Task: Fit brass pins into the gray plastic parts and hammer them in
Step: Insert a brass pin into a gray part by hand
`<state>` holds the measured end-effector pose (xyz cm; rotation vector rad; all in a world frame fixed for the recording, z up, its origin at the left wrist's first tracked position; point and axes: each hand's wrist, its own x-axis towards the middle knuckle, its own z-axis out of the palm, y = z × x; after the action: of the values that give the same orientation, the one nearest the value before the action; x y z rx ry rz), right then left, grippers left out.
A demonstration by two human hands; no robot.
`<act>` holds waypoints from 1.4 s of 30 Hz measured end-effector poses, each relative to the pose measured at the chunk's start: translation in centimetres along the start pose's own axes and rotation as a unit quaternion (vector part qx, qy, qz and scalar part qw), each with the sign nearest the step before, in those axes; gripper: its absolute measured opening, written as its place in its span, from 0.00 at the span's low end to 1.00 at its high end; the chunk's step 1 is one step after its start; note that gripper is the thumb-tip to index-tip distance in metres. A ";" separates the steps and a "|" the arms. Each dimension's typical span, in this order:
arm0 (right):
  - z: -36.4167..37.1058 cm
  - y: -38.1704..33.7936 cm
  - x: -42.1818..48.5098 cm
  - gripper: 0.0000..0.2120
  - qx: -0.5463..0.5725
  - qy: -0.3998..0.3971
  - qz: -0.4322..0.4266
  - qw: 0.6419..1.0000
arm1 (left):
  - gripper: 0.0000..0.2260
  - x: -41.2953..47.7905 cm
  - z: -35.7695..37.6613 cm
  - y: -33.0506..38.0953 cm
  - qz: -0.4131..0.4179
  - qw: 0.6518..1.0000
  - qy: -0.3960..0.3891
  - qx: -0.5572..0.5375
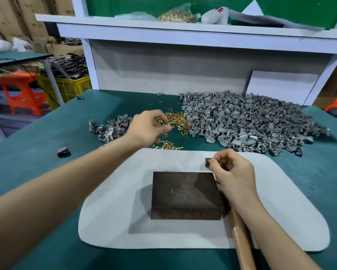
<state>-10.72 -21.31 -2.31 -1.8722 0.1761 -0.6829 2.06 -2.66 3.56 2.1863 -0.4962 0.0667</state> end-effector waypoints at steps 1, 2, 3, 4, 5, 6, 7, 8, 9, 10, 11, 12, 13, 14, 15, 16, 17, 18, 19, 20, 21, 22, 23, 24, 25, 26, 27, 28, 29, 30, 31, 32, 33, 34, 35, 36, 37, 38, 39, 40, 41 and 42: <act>0.0 -0.4 -0.1 0.09 0.021 -0.006 0.002 1.000 | 0.03 -1.4 0.8 1.0 0.002 0.995 -0.028 -0.097; -0.1 -0.8 -0.3 0.09 0.036 -0.013 -0.002 0.999 | 0.04 -2.9 1.7 1.9 -0.003 0.981 -0.063 -0.181; -0.1 -1.3 -0.5 0.09 0.047 -0.019 -0.010 0.999 | 0.05 -4.3 2.7 2.4 -0.015 0.961 -0.098 -0.258; -0.1 -1.8 -0.7 0.10 0.058 -0.020 -0.021 0.998 | 0.05 -5.5 3.5 2.8 -0.031 0.937 -0.125 -0.325; -0.1 -2.3 -0.9 0.09 0.068 -0.019 -0.032 0.997 | 0.05 -6.5 4.2 3.1 -0.045 0.914 -0.141 -0.378; -0.1 -2.7 -1.1 0.08 0.077 -0.020 -0.043 0.996 | 0.05 -7.1 4.7 3.2 -0.053 0.897 -0.145 -0.415; -0.1 -3.0 -1.3 0.07 0.084 -0.023 -0.051 0.995 | 0.04 -7.5 5.1 3.2 -0.055 0.889 -0.140 -0.433; -0.1 -3.3 -1.4 0.07 0.091 -0.027 -0.054 0.994 | 0.03 -7.7 5.2 3.2 -0.051 0.884 -0.136 -0.444; -0.1 -3.5 -1.5 0.06 0.101 -0.033 -0.054 0.993 | 0.05 -7.7 5.2 3.1 -0.043 0.881 -0.137 -0.450; 0.0 -3.6 -1.6 0.06 0.113 -0.038 -0.051 0.992 | 0.08 -7.8 5.1 2.9 -0.037 0.879 -0.141 -0.454; 0.0 -3.6 -1.7 0.07 0.124 -0.043 -0.048 0.990 | 0.12 -7.8 5.0 2.8 -0.032 0.879 -0.144 -0.454; 0.1 -3.6 -1.7 0.07 0.133 -0.047 -0.046 0.989 | 0.15 -7.8 4.9 2.7 -0.025 0.880 -0.143 -0.452; 0.2 -3.6 -1.8 0.07 0.136 -0.050 -0.045 0.988 | 0.16 -7.8 4.9 2.5 -0.015 0.884 -0.136 -0.447; 0.3 -3.6 -1.8 0.07 0.135 -0.053 -0.046 0.988 | 0.15 -7.9 5.0 2.5 -0.005 0.889 -0.124 -0.440; 0.4 -3.6 -1.9 0.07 0.132 -0.056 -0.047 0.989 | 0.13 -7.9 5.0 2.4 0.004 0.895 -0.111 -0.433; 0.5 -3.6 -1.9 0.07 0.132 -0.056 -0.045 0.989 | 0.10 -8.0 5.0 2.4 0.013 0.899 -0.099 -0.426; 0.5 -3.6 -1.9 0.08 0.135 -0.053 -0.042 0.989 | 0.08 -8.0 5.1 2.4 0.021 0.901 -0.090 -0.423; 0.5 -3.6 -1.9 0.09 0.143 -0.050 -0.035 0.988 | 0.07 -8.0 5.1 2.3 0.025 0.901 -0.085 -0.424; 0.5 -3.5 -1.9 0.10 0.154 -0.045 -0.027 0.987 | 0.07 -8.1 5.1 2.3 0.028 0.901 -0.083 -0.425; 0.5 -3.6 -1.9 0.10 0.167 -0.042 -0.017 0.985 | 0.08 -8.1 5.1 2.3 0.031 0.901 -0.082 -0.424; 0.5 -3.6 -1.8 0.11 0.177 -0.041 -0.008 0.983 | 0.09 -8.1 5.1 2.4 0.032 0.902 -0.082 -0.422; 0.5 -3.6 -1.8 0.11 0.182 -0.041 -0.001 0.982 | 0.09 -8.2 5.1 2.4 0.031 0.904 -0.084 -0.418; 0.4 -3.6 -1.8 0.11 0.182 -0.041 0.003 0.982 | 0.10 -8.2 5.1 2.4 0.031 0.906 -0.085 -0.414; 0.4 -3.6 -1.8 0.11 0.177 -0.042 0.005 0.983 | 0.10 -8.3 5.1 2.5 0.031 0.908 -0.087 -0.410; 0.4 -3.6 -1.8 0.11 0.172 -0.043 0.006 0.984 | 0.10 -8.3 5.1 2.4 0.033 0.908 -0.089 -0.407; 0.3 -3.6 -1.8 0.10 0.167 -0.043 0.005 0.985 | 0.10 -8.3 5.1 2.4 0.035 0.908 -0.091 -0.408; 0.3 -3.6 -1.9 0.09 0.164 -0.045 0.003 0.985 | 0.09 -8.4 5.0 2.5 0.035 0.905 -0.094 -0.413; 0.3 -3.6 -1.8 0.08 0.163 -0.049 0.000 0.986 | 0.08 -8.4 5.0 2.5 0.038 0.904 -0.095 -0.416; 0.3 -3.6 -1.9 0.08 0.162 -0.053 -0.004 0.985 | 0.08 -8.5 4.9 2.6 0.045 0.905 -0.092 -0.413; 0.4 -3.6 -1.9 0.07 0.163 -0.057 -0.006 0.985 | 0.08 -8.5 4.9 2.6 0.054 0.907 -0.088 -0.409; 0.4 -3.6 -1.8 0.07 0.165 -0.060 -0.008 0.984 | 0.08 -8.5 4.9 2.6 0.061 0.907 -0.085 -0.408; 0.4 -3.5 -1.9 0.07 0.167 -0.062 -0.007 0.984 | 0.09 -8.5 4.9 2.6 0.062 0.906 -0.080 -0.412; 0.4 -3.5 -1.8 0.07 0.168 -0.063 -0.007 0.984 | 0.10 -8.5 5.0 2.5 0.059 0.903 -0.075 -0.419; 0.4 -3.4 -1.8 0.07 0.167 -0.065 -0.006 0.984 | 0.10 -8.5 5.0 2.4 0.054 0.900 -0.072 -0.427; 0.4 -3.4 -1.8 0.07 0.165 -0.066 -0.006 0.984 | 0.11 -8.4 5.0 2.4 0.048 0.897 -0.070 -0.433; 0.4 -3.4 -1.8 0.07 0.165 -0.068 -0.006 0.984 | 0.12 -8.4 5.0 2.4 0.044 0.895 -0.070 -0.438; 0.4 -3.3 -1.7 0.08 0.168 -0.070 -0.007 0.983 | 0.12 -8.3 5.1 2.4 0.042 0.894 -0.072 -0.440; 0.3 -3.3 -1.7 0.09 0.172 -0.074 -0.006 0.982 | 0.12 -8.3 5.1 2.3 0.040 0.893 -0.073 -0.442; 0.3 -3.3 -1.7 0.10 0.178 -0.077 -0.006 0.981 | 0.11 -8.2 5.1 2.3 0.037 0.893 -0.074 -0.443; 0.3 -3.2 -1.7 0.12 0.182 -0.079 -0.007 0.980 | 0.10 -8.2 5.1 2.3 0.035 0.892 -0.076 -0.444; 0.3 -3.2 -1.6 0.13 0.186 -0.082 -0.008 0.979 | 0.09 -8.2 5.1 2.3 0.033 0.891 -0.079 -0.446; 0.4 -3.2 -1.6 0.12 0.192 -0.084 -0.009 0.978 | 0.09 -8.2 5.1 2.3 0.032 0.888 -0.086 -0.451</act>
<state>-12.46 -19.04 -0.13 -1.5507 -0.0790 -0.5249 -6.98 -5.18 0.26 1.2603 -0.5538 -0.2784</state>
